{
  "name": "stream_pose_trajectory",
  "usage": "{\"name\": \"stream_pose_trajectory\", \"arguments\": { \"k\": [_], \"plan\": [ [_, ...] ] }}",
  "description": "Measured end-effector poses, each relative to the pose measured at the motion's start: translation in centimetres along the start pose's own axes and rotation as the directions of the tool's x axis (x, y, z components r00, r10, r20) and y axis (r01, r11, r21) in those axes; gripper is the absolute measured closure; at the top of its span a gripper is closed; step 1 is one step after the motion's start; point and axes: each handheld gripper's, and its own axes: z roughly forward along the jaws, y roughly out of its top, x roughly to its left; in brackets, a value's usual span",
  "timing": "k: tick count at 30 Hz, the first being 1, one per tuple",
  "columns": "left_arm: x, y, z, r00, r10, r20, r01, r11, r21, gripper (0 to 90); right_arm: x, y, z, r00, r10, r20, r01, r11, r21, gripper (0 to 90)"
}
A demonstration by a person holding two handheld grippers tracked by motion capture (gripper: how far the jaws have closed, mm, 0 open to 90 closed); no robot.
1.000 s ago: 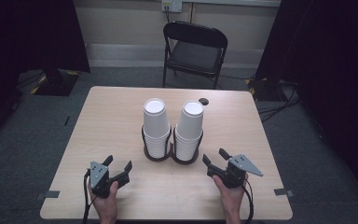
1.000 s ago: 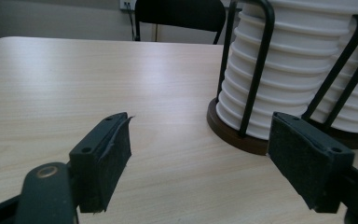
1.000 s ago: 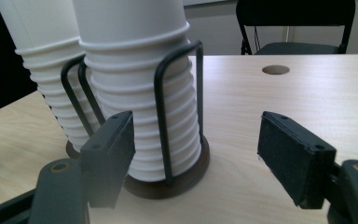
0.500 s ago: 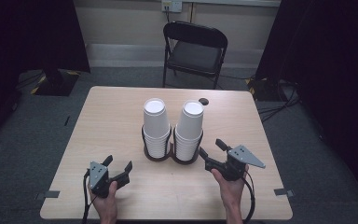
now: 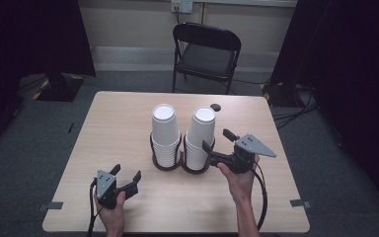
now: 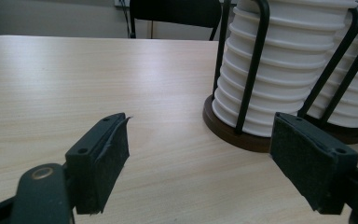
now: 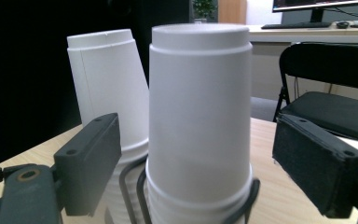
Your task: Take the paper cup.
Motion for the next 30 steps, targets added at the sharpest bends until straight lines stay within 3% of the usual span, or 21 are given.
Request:
{"name": "stream_pose_trajectory", "arguments": {
  "k": [11,27,30],
  "plan": [
    [-0.1,0.0,0.0,1.0,0.0,-0.003,0.0,1.0,0.001,20.0,-0.8,2.0,3.4,0.9998,-0.017,-0.013,0.017,1.0,0.014,13.6],
    [-0.1,0.0,-0.1,1.0,0.004,-0.004,-0.005,0.9999,-0.011,20.1,-1.0,1.4,5.9,0.9995,-0.015,-0.028,0.017,0.997,0.07,13.9],
    [-0.1,0.0,-0.1,0.9999,0.015,-0.004,-0.015,0.9999,-0.005,20.2,-0.9,1.2,6.4,0.9996,-0.024,-0.014,0.026,0.996,0.088,16.5]
  ]
}}
